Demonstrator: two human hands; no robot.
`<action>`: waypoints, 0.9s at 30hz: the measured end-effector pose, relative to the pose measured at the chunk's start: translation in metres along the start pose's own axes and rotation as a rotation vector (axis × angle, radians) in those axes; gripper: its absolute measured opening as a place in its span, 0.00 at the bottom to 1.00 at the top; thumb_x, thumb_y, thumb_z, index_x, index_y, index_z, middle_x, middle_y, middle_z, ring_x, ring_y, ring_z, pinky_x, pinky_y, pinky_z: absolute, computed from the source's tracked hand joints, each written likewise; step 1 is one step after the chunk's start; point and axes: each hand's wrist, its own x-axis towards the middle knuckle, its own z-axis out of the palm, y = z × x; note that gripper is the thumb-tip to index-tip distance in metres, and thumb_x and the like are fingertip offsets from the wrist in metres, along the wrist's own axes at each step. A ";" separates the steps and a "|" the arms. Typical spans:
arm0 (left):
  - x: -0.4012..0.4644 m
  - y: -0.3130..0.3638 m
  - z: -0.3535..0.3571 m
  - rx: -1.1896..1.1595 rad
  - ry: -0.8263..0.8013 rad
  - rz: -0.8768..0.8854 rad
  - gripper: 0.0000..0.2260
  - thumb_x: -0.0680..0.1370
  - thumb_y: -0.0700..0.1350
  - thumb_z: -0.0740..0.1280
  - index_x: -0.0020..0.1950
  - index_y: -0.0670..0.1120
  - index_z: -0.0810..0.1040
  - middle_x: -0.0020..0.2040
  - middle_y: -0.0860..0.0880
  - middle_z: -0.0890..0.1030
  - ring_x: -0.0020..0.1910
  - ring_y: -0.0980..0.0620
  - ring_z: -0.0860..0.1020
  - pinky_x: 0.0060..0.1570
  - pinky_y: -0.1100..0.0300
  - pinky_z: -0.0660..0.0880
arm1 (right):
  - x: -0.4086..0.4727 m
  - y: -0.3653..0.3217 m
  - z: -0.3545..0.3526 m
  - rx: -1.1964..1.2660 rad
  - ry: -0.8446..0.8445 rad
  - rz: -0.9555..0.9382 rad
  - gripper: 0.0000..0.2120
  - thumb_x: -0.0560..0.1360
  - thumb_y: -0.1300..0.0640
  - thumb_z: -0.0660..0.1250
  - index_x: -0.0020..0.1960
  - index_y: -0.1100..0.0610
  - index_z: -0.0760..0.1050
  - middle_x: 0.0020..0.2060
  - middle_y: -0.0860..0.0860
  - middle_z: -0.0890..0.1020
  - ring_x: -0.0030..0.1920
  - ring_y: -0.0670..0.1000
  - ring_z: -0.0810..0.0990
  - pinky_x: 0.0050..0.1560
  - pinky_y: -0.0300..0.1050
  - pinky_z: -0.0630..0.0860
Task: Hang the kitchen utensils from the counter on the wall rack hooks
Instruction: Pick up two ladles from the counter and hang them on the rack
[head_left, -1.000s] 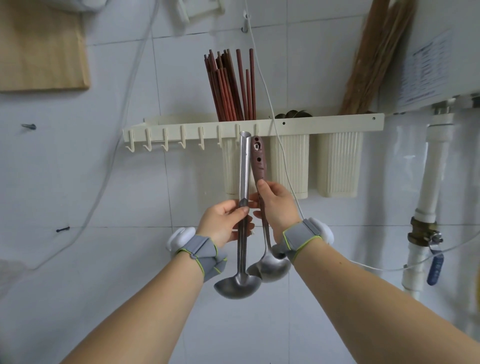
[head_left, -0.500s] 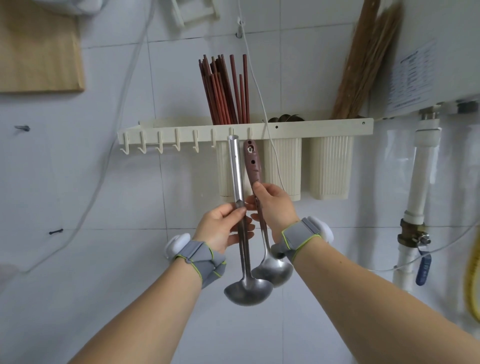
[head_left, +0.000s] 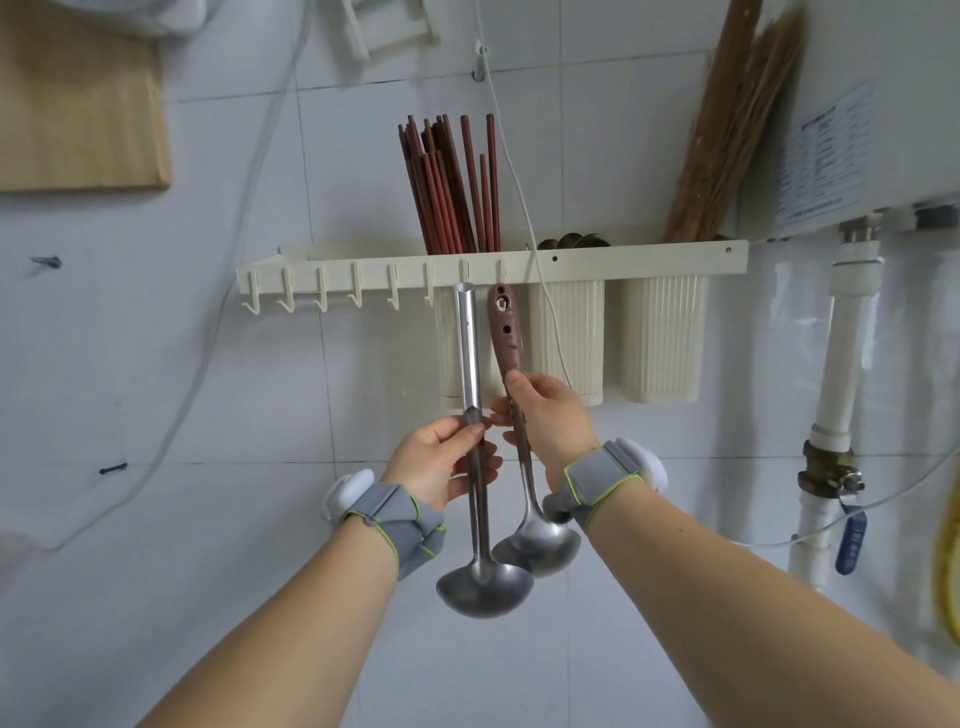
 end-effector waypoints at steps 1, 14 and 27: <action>0.001 -0.001 -0.001 0.009 0.006 0.006 0.06 0.77 0.37 0.61 0.46 0.41 0.77 0.34 0.43 0.77 0.25 0.53 0.80 0.31 0.61 0.80 | 0.000 0.000 0.000 -0.012 0.003 -0.002 0.09 0.77 0.52 0.60 0.50 0.56 0.74 0.35 0.49 0.81 0.39 0.50 0.80 0.49 0.51 0.79; -0.014 -0.014 -0.006 0.327 0.160 0.066 0.23 0.75 0.42 0.65 0.69 0.41 0.65 0.63 0.43 0.75 0.60 0.47 0.74 0.62 0.54 0.69 | -0.043 0.010 -0.013 -0.212 0.077 0.066 0.16 0.75 0.49 0.63 0.57 0.58 0.78 0.46 0.52 0.82 0.49 0.52 0.81 0.61 0.55 0.75; -0.093 -0.048 0.068 0.126 0.111 -0.136 0.09 0.76 0.39 0.62 0.35 0.47 0.71 0.30 0.47 0.72 0.15 0.61 0.71 0.19 0.72 0.67 | -0.118 0.023 -0.089 -0.029 0.146 0.293 0.09 0.77 0.52 0.62 0.51 0.57 0.74 0.39 0.49 0.79 0.36 0.49 0.80 0.40 0.42 0.78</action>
